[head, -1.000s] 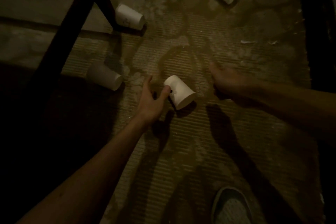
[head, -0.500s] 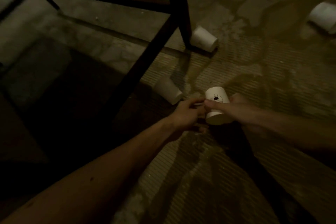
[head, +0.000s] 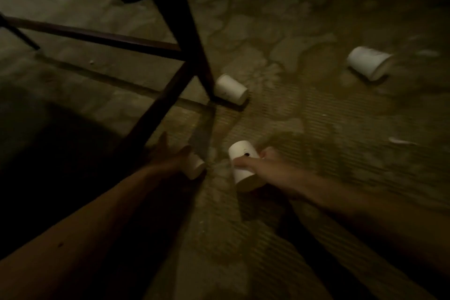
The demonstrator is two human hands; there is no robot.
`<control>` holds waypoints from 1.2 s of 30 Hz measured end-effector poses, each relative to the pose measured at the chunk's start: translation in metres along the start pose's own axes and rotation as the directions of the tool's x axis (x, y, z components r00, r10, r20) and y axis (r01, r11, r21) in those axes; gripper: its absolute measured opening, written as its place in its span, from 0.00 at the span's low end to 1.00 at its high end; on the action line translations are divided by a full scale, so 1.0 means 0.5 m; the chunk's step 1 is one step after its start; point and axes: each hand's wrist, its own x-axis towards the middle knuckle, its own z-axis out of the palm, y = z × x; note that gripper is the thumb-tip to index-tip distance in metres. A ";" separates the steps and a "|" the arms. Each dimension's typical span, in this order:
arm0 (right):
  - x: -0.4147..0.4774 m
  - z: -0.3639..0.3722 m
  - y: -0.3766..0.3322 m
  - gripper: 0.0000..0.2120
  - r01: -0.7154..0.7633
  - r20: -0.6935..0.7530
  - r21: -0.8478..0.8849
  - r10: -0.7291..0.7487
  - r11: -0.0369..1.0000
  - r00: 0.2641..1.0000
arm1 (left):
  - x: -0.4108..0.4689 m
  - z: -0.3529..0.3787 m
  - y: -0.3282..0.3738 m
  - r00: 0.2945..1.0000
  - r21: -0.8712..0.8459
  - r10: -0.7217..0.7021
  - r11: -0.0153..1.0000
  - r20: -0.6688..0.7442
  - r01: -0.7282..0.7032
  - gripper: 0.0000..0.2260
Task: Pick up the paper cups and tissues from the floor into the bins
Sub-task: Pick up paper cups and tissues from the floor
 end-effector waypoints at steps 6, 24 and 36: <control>-0.035 -0.100 0.062 0.43 -0.069 -0.071 0.197 0.085 0.978 0.994 | -0.011 0.073 0.042 0.970 -0.332 0.240 0.919 0.041 -0.213 0.13; -0.225 -0.065 0.152 0.29 -0.210 0.023 0.494 0.228 0.844 0.973 | -0.183 0.109 0.142 0.594 -0.198 0.449 0.876 0.668 -0.440 0.25; -0.860 -0.091 -0.033 0.17 -0.088 -0.086 0.890 0.355 0.448 0.931 | -0.647 -0.243 0.346 0.398 -0.212 0.501 0.786 0.768 -0.581 0.08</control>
